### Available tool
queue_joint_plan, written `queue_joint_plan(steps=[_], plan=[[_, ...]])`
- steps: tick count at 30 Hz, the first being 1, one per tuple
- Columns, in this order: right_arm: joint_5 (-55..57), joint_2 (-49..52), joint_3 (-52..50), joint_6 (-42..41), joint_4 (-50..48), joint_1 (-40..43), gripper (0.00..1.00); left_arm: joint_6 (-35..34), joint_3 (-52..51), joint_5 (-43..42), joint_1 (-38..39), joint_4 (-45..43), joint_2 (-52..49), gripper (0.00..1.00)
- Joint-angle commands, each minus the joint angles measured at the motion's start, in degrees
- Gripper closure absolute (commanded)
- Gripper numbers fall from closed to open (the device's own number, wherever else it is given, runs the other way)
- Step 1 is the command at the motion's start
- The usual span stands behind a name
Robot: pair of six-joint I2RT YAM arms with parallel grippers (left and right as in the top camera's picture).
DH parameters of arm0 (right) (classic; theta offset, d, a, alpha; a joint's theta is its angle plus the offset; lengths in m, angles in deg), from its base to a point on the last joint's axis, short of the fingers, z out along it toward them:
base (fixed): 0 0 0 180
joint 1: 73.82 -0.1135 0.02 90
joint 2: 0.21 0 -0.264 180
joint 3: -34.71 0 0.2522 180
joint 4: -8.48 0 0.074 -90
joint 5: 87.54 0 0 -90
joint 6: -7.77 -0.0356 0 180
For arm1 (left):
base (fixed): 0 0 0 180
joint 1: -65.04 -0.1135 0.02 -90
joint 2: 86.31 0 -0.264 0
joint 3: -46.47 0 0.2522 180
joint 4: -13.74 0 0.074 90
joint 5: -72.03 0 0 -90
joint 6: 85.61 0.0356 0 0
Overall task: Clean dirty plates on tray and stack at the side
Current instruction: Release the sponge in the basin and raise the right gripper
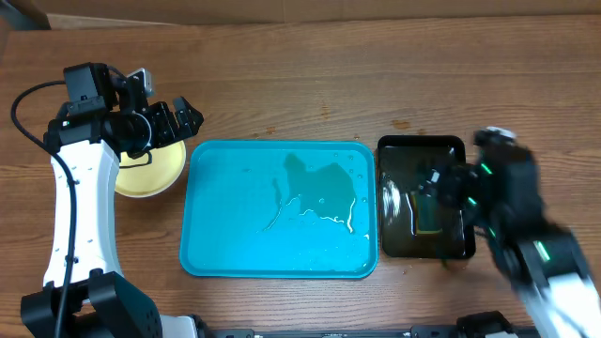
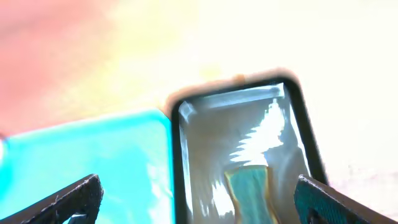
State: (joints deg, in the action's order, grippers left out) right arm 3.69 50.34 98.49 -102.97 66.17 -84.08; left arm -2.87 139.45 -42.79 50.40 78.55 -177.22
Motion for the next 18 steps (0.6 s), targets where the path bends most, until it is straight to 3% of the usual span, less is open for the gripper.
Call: queue_joint_plan(steps=[1, 4, 5, 10, 13, 18], plan=[[7.1, -11.9, 0.2, 0.1, -1.2, 0.0, 0.00, 0.9, 0.9, 0.2, 0.2, -0.1, 0.2, 0.00], [13.2, -21.9, 0.2, 0.2, -1.9, 0.0, 0.06, 0.9, 0.9, 0.2, 0.2, -0.1, 0.2, 0.00], [15.3, -24.9, 0.2, 0.2, -2.0, 0.2, 0.00, 0.9, 0.9, 0.2, 0.2, -0.1, 0.2, 0.00], [23.8, -35.7, -1.0, 0.2, -4.7, 1.4, 0.00, 0.9, 0.9, 0.2, 0.2, -0.1, 0.2, 0.00], [22.8, -39.5, -5.5, 1.5, -15.9, 3.0, 0.00, 0.9, 0.9, 0.2, 0.2, -0.1, 0.2, 0.00], [6.8, -44.1, -18.4, 9.3, -39.0, 6.7, 0.00, 0.9, 0.9, 0.2, 0.2, -0.1, 0.2, 0.00]])
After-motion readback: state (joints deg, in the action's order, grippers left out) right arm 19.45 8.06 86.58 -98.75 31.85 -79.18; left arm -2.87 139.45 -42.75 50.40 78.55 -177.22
